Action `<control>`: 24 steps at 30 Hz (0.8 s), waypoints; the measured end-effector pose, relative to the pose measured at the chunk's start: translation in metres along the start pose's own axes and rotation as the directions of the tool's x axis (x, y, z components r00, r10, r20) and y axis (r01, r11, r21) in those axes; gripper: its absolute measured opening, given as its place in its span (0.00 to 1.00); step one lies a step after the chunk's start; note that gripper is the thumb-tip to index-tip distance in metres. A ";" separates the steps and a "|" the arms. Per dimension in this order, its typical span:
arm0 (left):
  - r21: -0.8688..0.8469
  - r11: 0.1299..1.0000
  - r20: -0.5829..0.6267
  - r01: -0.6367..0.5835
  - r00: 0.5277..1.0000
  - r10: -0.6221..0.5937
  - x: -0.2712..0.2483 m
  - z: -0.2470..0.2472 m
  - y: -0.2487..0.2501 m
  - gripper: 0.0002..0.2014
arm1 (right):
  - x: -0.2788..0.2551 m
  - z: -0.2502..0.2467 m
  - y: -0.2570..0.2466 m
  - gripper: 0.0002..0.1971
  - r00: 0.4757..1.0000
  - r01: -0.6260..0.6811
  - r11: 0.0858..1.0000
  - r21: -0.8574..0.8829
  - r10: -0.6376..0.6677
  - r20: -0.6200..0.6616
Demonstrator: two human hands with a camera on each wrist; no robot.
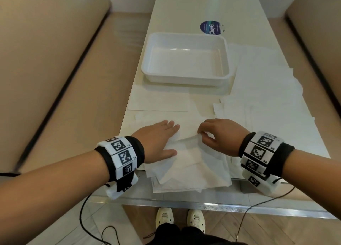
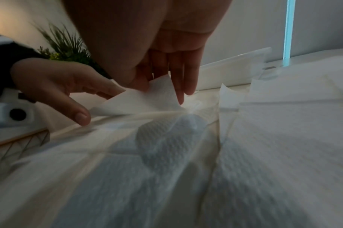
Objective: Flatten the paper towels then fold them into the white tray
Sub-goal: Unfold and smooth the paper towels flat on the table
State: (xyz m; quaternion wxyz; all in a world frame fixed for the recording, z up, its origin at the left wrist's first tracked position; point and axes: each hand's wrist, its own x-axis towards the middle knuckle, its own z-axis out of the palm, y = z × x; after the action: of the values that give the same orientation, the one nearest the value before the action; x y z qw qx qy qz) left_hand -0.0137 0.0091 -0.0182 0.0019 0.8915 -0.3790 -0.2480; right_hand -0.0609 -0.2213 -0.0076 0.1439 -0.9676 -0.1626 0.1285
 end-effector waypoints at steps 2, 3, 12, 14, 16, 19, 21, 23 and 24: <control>0.028 0.999 -0.040 0.019 0.999 -0.018 0.006 -0.004 0.002 0.28 | 0.000 -0.002 0.002 0.10 0.999 0.002 0.999 0.045 0.000 -0.045; 0.056 0.998 -0.064 0.016 0.998 -0.012 0.008 -0.007 0.003 0.26 | 0.000 -0.003 0.002 0.09 0.997 0.009 0.998 0.061 -0.004 -0.075; -0.194 0.979 -0.280 0.067 0.952 -0.121 0.000 -0.068 -0.030 0.17 | -0.001 -0.003 0.005 0.18 0.984 -0.108 0.994 -0.001 0.107 -0.146; -0.184 0.980 -0.334 0.075 0.933 -0.134 -0.001 -0.086 -0.036 0.17 | 0.000 -0.001 0.003 0.19 0.998 -0.047 0.999 -0.010 0.046 -0.035; -0.184 0.978 -0.393 0.096 0.905 -0.163 0.001 -0.100 -0.039 0.17 | 0.001 0.002 0.001 0.22 0.991 0.086 0.996 -0.003 -0.085 0.103; -0.203 0.974 -0.467 0.098 0.865 -0.184 0.006 -0.112 -0.038 0.17 | 0.000 0.010 -0.001 0.31 0.953 0.194 0.980 -0.046 -0.177 0.245; -0.169 0.981 -0.481 0.100 0.860 -0.170 0.012 -0.112 -0.037 0.18 | 0.000 0.014 -0.001 0.30 0.950 0.197 0.979 -0.042 -0.180 0.253; -0.113 0.987 -0.443 0.117 0.883 -0.156 0.019 -0.104 -0.039 0.20 | -0.001 0.014 -0.001 0.24 0.956 0.193 0.981 -0.011 -0.185 0.228; -0.077 0.988 -0.394 0.134 0.906 -0.153 0.025 -0.098 -0.042 0.21 | -0.002 0.014 0.000 0.21 0.958 0.191 0.982 0.004 -0.187 0.215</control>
State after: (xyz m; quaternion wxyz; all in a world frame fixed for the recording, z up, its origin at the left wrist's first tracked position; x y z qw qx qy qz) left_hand 0.0722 0.0041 0.0486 0.0825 0.9485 -0.2979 -0.0696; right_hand -0.0667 -0.2185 -0.0201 0.1288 -0.9293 -0.2700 0.2165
